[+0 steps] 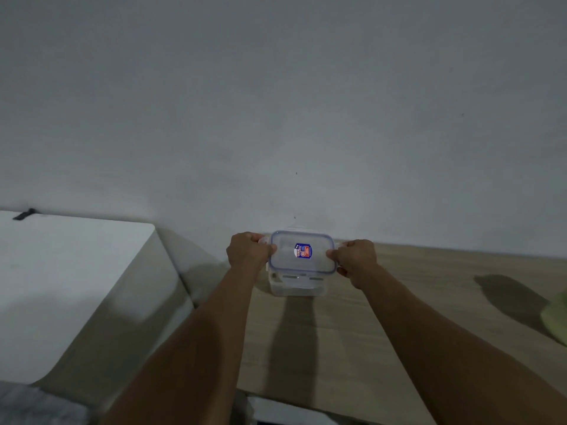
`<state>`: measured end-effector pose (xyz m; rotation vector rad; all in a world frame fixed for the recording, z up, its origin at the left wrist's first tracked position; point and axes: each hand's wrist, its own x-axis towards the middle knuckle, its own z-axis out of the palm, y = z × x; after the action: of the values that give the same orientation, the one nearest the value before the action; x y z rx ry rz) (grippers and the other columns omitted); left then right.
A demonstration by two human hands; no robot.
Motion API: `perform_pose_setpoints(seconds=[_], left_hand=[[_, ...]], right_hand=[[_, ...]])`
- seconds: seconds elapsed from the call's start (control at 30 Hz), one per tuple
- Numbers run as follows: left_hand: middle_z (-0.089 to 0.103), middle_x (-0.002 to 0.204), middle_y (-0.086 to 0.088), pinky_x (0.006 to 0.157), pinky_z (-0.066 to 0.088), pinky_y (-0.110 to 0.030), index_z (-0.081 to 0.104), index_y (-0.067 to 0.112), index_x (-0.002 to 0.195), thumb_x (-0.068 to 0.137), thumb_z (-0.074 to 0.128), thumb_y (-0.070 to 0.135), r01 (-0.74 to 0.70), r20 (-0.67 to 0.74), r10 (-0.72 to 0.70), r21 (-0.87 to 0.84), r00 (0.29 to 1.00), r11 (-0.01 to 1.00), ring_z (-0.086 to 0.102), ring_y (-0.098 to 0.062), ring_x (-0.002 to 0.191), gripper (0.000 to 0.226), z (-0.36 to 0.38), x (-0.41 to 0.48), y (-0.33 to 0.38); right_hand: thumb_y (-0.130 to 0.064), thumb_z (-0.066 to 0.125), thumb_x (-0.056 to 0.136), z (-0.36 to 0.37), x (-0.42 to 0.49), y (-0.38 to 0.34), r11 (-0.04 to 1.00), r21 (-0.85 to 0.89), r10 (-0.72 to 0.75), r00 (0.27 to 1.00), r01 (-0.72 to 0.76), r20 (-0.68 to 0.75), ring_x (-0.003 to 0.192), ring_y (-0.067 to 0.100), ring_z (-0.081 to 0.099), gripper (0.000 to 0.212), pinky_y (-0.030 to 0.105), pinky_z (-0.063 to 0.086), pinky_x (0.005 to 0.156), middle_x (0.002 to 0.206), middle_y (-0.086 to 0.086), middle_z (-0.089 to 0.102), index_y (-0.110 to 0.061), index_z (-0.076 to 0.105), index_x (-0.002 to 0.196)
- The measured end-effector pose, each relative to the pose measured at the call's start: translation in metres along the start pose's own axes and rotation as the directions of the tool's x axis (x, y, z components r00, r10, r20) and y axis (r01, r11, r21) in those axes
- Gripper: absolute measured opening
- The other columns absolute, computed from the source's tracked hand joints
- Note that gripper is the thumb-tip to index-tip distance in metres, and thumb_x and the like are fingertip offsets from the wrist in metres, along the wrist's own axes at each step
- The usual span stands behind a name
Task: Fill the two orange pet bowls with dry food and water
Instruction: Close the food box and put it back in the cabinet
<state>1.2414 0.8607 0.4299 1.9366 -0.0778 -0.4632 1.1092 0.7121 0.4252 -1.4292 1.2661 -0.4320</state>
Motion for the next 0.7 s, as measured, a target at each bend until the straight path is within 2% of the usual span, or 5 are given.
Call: perform_pose_setpoints(seconds=[0.1, 0.23, 0.37, 0.57, 0.7], left_hand=[[0.074, 0.098, -0.016, 0.085, 0.059, -0.043, 0.074, 0.004, 0.1, 0.067, 0.086, 0.014, 0.022, 0.01, -0.022, 0.016, 1.0, 1.0, 0.072, -0.031, 0.092, 0.036, 0.004, 0.008, -0.009], [0.074, 0.096, -0.019, 0.084, 0.059, -0.045, 0.074, 0.0, 0.096, 0.063, 0.088, 0.012, 0.059, 0.041, -0.062, 0.071, 0.997, 0.996, 0.072, -0.034, 0.091, 0.038, 0.006, 0.018, -0.025], [0.074, 0.094, -0.019, 0.083, 0.059, -0.045, 0.075, 0.001, 0.093, 0.057, 0.09, 0.015, 0.071, 0.072, -0.08, 0.121, 0.994, 0.99, 0.072, -0.033, 0.09, 0.042, 0.008, 0.025, -0.034], [0.074, 0.096, -0.018, 0.083, 0.06, -0.043, 0.074, 0.0, 0.095, 0.059, 0.091, 0.016, 0.09, 0.074, -0.104, 0.17, 0.992, 0.981, 0.072, -0.032, 0.091, 0.042, 0.009, 0.025, -0.03], [0.074, 0.094, -0.019, 0.082, 0.06, -0.043, 0.073, 0.0, 0.089, 0.055, 0.091, 0.014, 0.098, 0.075, -0.113, 0.186, 0.991, 0.978, 0.072, -0.031, 0.091, 0.041, 0.007, 0.026, -0.029]], right_hand=[[-0.004, 0.082, 0.073, 0.008, 0.009, 0.006, 0.997, -0.071, -0.028, 1.0, 0.028, 0.002, 0.091, 0.037, 0.067, 0.019, 0.054, 0.057, 0.085, 0.088, 0.018, 0.064, -0.002, 0.063, 0.079], [-0.003, 0.08, 0.074, 0.012, 0.017, 0.013, 0.992, -0.119, -0.027, 0.999, 0.03, 0.029, 0.087, 0.035, 0.067, 0.025, 0.054, 0.058, 0.084, 0.088, 0.019, 0.064, 0.006, 0.069, 0.095], [-0.006, 0.082, 0.071, 0.015, 0.021, 0.019, 0.985, -0.165, -0.038, 0.999, 0.041, 0.022, 0.094, 0.04, 0.068, 0.031, 0.054, 0.057, 0.085, 0.092, 0.022, 0.068, 0.006, 0.071, 0.098], [-0.009, 0.082, 0.073, 0.016, 0.022, 0.02, 0.98, -0.192, -0.046, 0.999, 0.049, 0.022, 0.097, 0.038, 0.067, 0.037, 0.051, 0.057, 0.086, 0.102, 0.023, 0.069, 0.005, 0.069, 0.105], [-0.007, 0.083, 0.069, 0.018, 0.025, 0.024, 0.985, -0.17, -0.019, 0.999, 0.024, 0.034, 0.096, 0.041, 0.068, 0.026, 0.054, 0.057, 0.085, 0.099, 0.024, 0.069, 0.001, 0.07, 0.091]])
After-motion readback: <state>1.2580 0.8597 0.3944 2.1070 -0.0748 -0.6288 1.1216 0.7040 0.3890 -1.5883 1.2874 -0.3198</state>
